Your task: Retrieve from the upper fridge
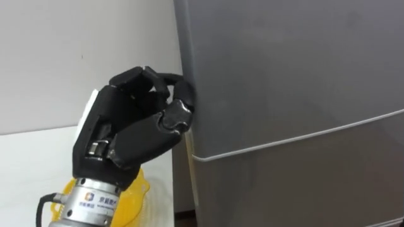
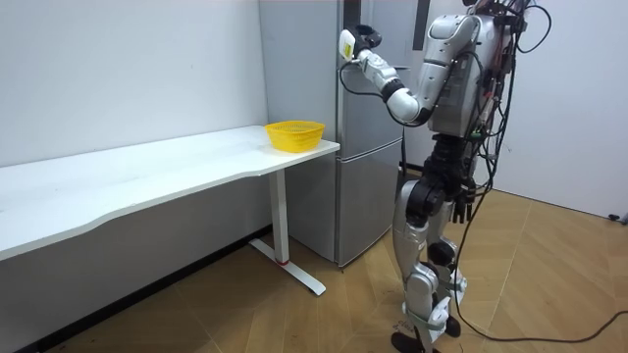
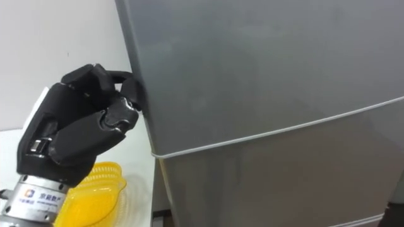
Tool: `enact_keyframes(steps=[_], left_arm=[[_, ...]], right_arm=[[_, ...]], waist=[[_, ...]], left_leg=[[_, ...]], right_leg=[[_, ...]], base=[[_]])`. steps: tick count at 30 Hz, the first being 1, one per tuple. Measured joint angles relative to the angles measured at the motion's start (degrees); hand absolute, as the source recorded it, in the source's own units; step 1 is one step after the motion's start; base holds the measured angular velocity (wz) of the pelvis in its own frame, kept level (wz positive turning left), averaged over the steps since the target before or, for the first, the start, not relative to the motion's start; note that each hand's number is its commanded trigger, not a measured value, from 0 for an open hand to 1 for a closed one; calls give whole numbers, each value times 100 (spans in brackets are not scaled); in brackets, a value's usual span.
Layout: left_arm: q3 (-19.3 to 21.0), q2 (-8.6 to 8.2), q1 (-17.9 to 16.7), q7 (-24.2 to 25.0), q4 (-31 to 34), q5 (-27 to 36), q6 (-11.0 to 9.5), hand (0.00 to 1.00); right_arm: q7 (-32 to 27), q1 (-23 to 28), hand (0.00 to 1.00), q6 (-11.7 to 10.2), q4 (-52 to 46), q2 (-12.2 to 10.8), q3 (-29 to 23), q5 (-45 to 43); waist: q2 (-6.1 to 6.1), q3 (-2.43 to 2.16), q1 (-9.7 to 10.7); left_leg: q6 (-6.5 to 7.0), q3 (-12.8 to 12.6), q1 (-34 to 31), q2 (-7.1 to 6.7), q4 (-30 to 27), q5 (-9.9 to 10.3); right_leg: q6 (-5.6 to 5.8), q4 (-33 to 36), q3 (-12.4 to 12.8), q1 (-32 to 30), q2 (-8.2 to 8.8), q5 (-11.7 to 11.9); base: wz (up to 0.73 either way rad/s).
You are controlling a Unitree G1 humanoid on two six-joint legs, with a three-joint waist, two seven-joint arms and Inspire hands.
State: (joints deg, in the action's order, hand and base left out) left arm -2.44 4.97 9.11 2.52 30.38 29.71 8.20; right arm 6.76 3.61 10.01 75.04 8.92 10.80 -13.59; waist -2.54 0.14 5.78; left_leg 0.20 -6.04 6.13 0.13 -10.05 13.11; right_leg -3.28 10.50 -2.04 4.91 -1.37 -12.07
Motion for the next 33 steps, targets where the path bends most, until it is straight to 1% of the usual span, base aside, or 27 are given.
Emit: enact_keyframes(steps=[4, 7, 9, 11, 13, 15, 16, 17, 18, 19, 20, 21, 22, 24, 25, 26, 27, 28, 29, 30, 33], left_arm=[[-201, 18, 0, 229, 1, 273, -5, 100], [-411, 42, 0, 497, 0, 706, -4, 100], [-666, 97, 0, 753, 0, 1094, -2, 100], [-841, 170, 0, 963, 0, 1285, -2, 100], [-991, 194, 6, 1193, 1, 1385, -3, 100], [-1221, 198, 124, 1422, 0, 1407, -2, 100], [-1275, 198, 160, 1486, 1, 1477, -3, 100], [-1384, 202, 214, 1655, 1, 1631, -6, 100], [-1514, 233, 272, 1801, 1, 1792, -5, 100], [-1586, 243, 303, 1875, 1, 1840, -5, 100], [-1703, 245, 377, 2039, 0, 1967, -4, 100], [-1774, 245, 419, 2126, 0, 2008, -4, 100], [-1933, 244, 502, 2302, -5, 2102, -1, 100], [-2312, 198, 779, 2562, -19, 2182, 3, 100], [-2408, 186, 842, 2608, -19, 2243, 4, 98], [-2581, 140, 950, 2737, -20, 2383, 12, 95], [-2765, 51, 1014, 2885, -22, 2502, 24, 86], [-2846, 11, 1031, 2966, -23, 2545, 37, 81], [-3015, -27, 1080, 3097, -32, 2719, 66, 63], [-3143, -28, 1128, 3211, -40, 2867, 70, 0], [-3367, -31, 1280, 3355, -97, 2972, 74, 0]], right_arm=[[42, -33, 0, 1, -9, 0, 104, -5], [44, -2, 0, 3, -122, 10, 192, -25], [39, 30, 0, 9, -201, 35, 253, -23], [27, 30, 0, 9, -226, 37, 338, -24], [27, 33, 0, 9, -245, 37, 365, -24], [32, 41, 0, 7, -289, 46, 369, -11], [34, 49, 0, 6, -296, 50, 375, 2], [39, 66, 0, 6, -306, 58, 391, 7], [40, 66, 0, 4, -288, 73, 437, 29], [41, 57, 0, 3, -278, 80, 472, 27], [45, -1, 0, 4, -254, 94, 604, 27], [52, -37, 0, 0, -237, 93, 636, 28], [57, -101, 0, -6, -189, 96, 734, 30], [92, -208, 0, 8, -98, 100, 934, 19], [94, -241, 0, 8, -76, 102, 975, 19], [94, -293, 0, 5, -70, 107, 1061, 9], [90, -326, 0, 6, -66, 107, 1117, -9], [91, -339, 0, 6, -54, 110, 1162, -11], [90, -374, 0, 5, 0, 110, 1264, -8], [90, -409, 0, 7, 25, 108, 1320, -6], [92, -507, 0, 5, 25, 104, 1464, 2]], waist=[[5, -2, 4], [4, -2, 4], [3, -2, 3], [0, -3, 3], [-9, -9, 15], [-20, -14, 21], [-29, -17, 24], [-57, -29, 24], [-100, -37, 25], [-123, -42, 25], [-161, -58, 22], [-172, -51, 22], [-175, -46, 36], [-155, -17, 114], [-163, -15, 148], [-180, -8, 199], [-192, 2, 226], [-191, 4, 241], [-183, 10, 290], [-169, 24, 337], [-134, 47, 350]], left_leg=[[15, 0, -59, -29, -49, -6], [60, 0, -99, -57, -93, -2], [68, 0, -151, -89, -137, -4], [74, -1, -152, -97, -154, -1], [142, -9, -153, -100, -178, 30], [162, -24, -155, -115, -181, 29], [163, -29, -153, -120, -181, 28], [168, -37, -153, -126, -182, 28], [223, -46, -154, -128, -182, 34], [249, -58, -161, -125, -182, 43], [271, -124, -200, -120, -182, 45], [275, -156, -211, -118, -182, 43], [281, -176, -246, -111, -185, 40], [301, -182, -244, -91, -186, 27], [301, -181, -239, -87, -187, 25], [301, -183, -223, -85, -187, 20], [295, -195, -195, -83, -178, 15], [292, -196, -187, -81, -175, 11], [289, -196, -172, -77, -175, 9], [288, -196, -152, -76, -175, 8], [287, -201, -178, -75, -169, 8]], right_leg=[[55, 9, 28, -6, 40, 33], [84, 11, 44, -4, 71, 51], [121, 10, 64, -12, 112, 73], [164, 12, 110, -12, 118, 99], [174, 9, 176, -11, 114, 106], [202, 9, 184, -13, 117, 122], [202, 8, 191, -15, 117, 122], [205, 5, 206, -21, 119, 124], [209, 4, 205, -31, 121, 126], [211, 7, 204, -46, 121, 125], [228, 17, 205, -107, 123, 122], [234, 11, 205, -122, 123, 122], [241, 16, 204, -170, 128, 126], [236, 36, 206, -181, 121, 127], [234, 34, 215, -178, 116, 128], [220, 24, 239, -178, 111, 120], [215, 33, 269, -171, 102, 115], [213, 32, 283, -165, 97, 114], [208, 28, 293, -144, 89, 111], [203, 26, 304, -122, 84, 107], [203, 32, 343, -169, 77, 107]], base=[[14], [15], [11], [-3], [-8], [-5], [-8], [-11], [-11], [-13], [-14], [-21], [-15], [-5], [0], [-7], [-8], [-8], [0], [0], [-6]])
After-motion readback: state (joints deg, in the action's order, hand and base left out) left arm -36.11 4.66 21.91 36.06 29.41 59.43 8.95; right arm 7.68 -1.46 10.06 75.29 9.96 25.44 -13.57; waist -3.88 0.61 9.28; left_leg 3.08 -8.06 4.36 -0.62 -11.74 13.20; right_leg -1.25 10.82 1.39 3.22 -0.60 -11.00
